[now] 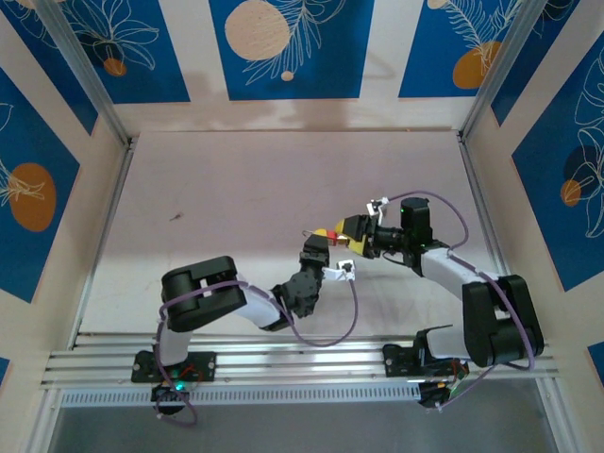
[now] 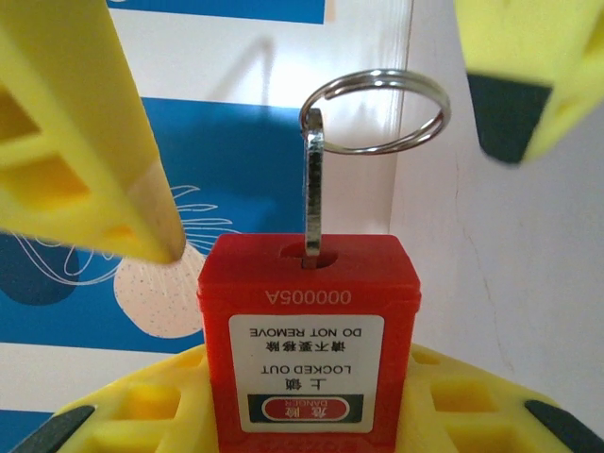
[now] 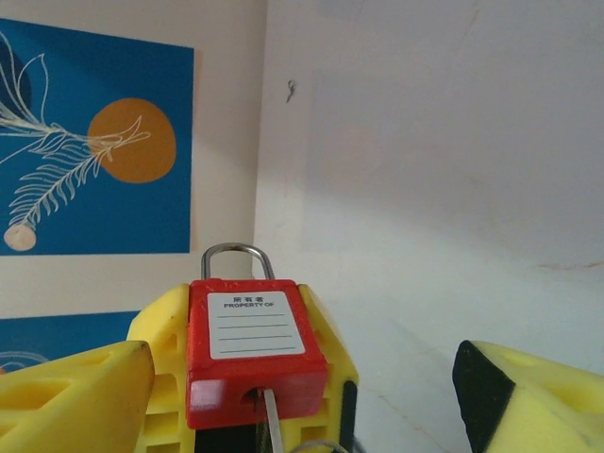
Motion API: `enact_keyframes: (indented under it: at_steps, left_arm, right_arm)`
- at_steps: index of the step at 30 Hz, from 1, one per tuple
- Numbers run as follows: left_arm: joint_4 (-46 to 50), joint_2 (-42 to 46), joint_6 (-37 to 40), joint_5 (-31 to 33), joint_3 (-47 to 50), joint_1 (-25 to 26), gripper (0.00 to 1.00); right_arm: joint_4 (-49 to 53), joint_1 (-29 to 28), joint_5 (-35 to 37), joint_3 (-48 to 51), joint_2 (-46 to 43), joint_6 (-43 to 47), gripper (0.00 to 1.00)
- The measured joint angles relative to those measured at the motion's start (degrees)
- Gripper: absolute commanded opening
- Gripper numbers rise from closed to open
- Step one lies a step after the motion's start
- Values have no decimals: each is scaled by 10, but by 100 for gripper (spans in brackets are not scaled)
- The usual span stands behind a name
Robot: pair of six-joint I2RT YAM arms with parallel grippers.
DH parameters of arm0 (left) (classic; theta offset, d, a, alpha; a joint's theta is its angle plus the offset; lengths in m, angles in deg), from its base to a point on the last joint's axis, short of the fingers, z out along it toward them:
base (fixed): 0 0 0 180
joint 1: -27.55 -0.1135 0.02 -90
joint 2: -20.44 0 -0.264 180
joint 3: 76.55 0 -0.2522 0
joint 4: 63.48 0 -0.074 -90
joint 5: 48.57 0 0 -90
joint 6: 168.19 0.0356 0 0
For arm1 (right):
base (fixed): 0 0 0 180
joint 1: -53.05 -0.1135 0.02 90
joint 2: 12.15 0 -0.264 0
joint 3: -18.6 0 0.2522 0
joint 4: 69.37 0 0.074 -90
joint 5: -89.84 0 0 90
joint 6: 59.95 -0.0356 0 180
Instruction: Unlock with the key
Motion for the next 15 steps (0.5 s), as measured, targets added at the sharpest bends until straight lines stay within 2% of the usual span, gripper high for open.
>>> enact_keyframes:
  at_steps: [6, 15]
  left_arm:
    - [-1, -14, 0, -5, -8, -1, 0]
    - [-2, -17, 0, -4, -8, -5, 0]
  right_arm:
    - [-59, -16, -15, 11, 24, -41, 70]
    - [-80, -22, -24, 16, 27, -58, 40]
